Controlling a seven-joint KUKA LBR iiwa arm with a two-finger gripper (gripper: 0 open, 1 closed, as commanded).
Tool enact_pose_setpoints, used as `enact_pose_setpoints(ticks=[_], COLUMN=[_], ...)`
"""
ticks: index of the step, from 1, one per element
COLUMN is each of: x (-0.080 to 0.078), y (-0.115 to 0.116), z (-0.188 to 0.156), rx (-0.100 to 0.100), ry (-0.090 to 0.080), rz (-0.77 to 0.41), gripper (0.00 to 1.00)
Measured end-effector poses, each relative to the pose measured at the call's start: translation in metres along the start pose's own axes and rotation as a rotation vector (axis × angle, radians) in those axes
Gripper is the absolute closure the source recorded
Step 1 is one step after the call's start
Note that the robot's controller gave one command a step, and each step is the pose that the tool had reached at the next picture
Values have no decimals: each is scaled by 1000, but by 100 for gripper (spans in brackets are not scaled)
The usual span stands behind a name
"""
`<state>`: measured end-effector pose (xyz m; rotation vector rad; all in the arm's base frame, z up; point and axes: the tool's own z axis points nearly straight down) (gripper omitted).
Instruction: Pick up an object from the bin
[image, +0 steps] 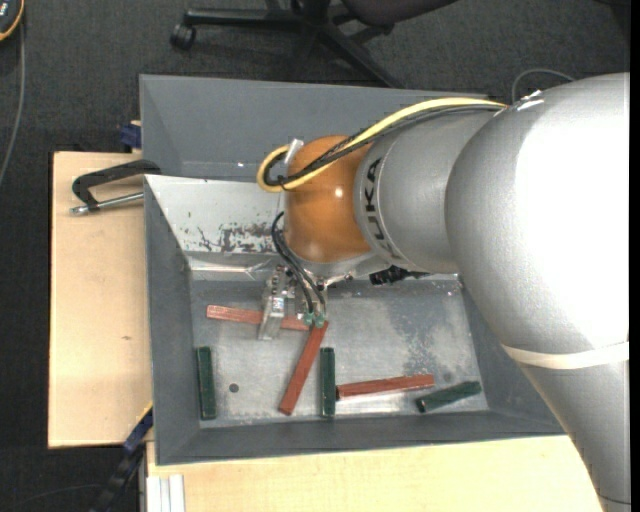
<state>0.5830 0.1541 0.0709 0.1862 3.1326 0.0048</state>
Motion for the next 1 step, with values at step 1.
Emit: enact_pose_setpoints(ticks=[1], x=[1], y=[0], z=[-3], rx=[2], ry=[4], rz=[0], gripper=[100])
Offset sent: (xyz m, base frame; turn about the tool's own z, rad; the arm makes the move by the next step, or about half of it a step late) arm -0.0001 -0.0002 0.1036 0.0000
